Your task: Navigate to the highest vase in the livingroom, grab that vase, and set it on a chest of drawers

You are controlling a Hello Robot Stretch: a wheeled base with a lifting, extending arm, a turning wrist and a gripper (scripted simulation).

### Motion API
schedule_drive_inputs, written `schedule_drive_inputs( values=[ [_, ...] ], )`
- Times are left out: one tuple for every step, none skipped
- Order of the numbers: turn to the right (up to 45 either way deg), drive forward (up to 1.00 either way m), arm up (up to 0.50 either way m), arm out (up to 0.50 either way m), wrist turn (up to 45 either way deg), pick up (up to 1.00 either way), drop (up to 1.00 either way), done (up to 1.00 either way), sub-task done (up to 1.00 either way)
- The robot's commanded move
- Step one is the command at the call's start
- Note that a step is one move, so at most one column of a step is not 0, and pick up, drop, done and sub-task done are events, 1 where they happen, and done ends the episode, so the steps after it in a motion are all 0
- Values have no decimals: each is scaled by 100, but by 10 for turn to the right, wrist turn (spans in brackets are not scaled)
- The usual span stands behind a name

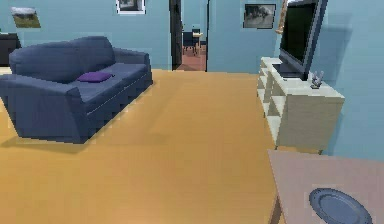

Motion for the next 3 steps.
schedule_drive_inputs(
  values=[
    [0, 0, 0, 6, 0, 0, 0, 0, 0],
    [0, 0, 0, 0, 450, 0, 0, 0, 0],
    [0, 0, 0, 0, 450, 0, 0, 0, 0]
  ],
)
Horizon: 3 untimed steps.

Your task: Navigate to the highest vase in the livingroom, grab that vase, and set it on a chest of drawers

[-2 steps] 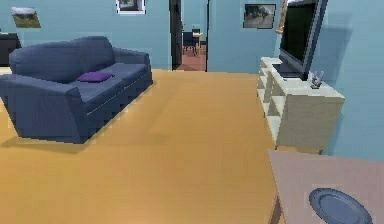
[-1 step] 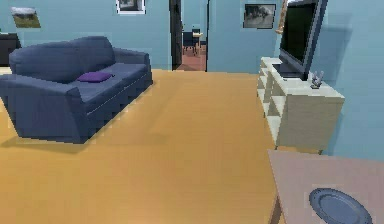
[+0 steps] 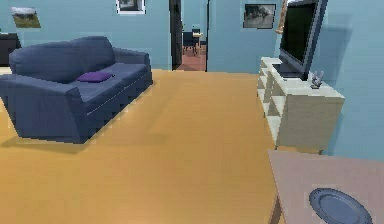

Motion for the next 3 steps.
schedule_drive_inputs(
  values=[
    [0, 0, 0, 0, 450, 0, 0, 0, 0],
    [0, 0, 0, 0, 300, 0, 0, 0, 0],
    [0, 0, -30, 0, 0, 0, 0, 0, 0]
  ],
)
